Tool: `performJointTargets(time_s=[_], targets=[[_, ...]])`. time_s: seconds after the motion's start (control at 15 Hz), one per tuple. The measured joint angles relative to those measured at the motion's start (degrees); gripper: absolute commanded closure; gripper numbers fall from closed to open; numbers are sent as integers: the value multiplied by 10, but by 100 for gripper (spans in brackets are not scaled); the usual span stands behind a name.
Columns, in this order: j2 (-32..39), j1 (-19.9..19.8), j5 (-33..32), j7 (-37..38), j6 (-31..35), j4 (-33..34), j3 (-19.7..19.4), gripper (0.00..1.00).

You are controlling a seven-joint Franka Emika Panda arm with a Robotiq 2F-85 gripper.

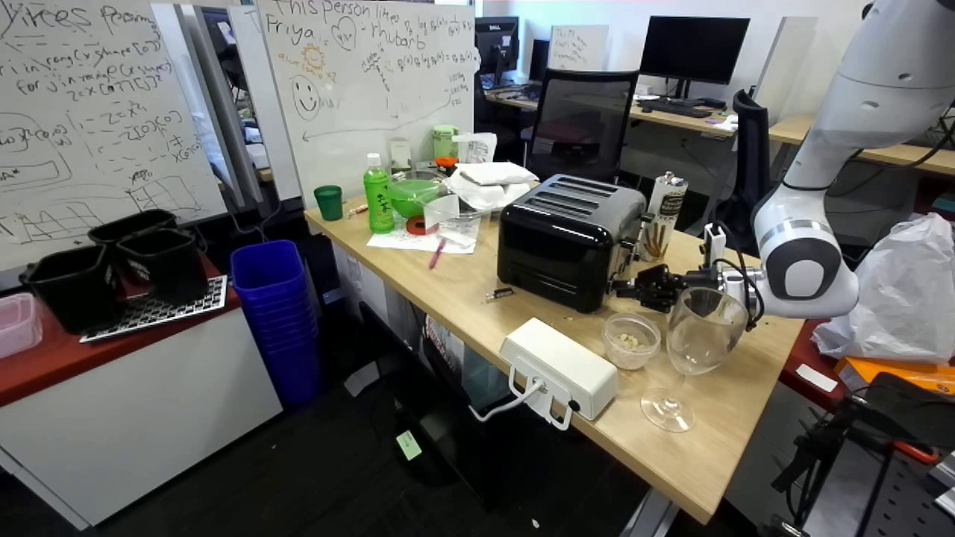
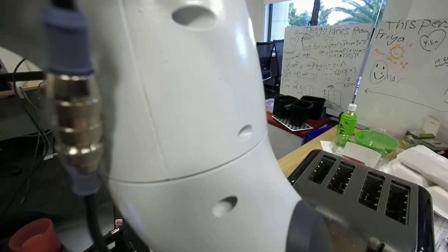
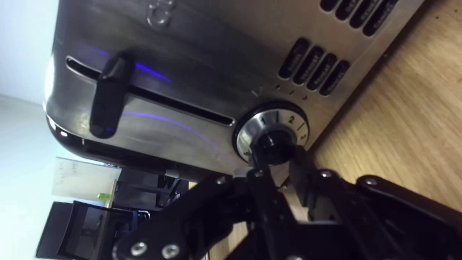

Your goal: Turn the knob on the toaster clockwise

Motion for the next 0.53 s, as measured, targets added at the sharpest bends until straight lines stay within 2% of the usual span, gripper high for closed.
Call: performJointTargets(time_s=[0.53], targets=[[0, 0, 0, 91, -1, 0, 0, 95]])
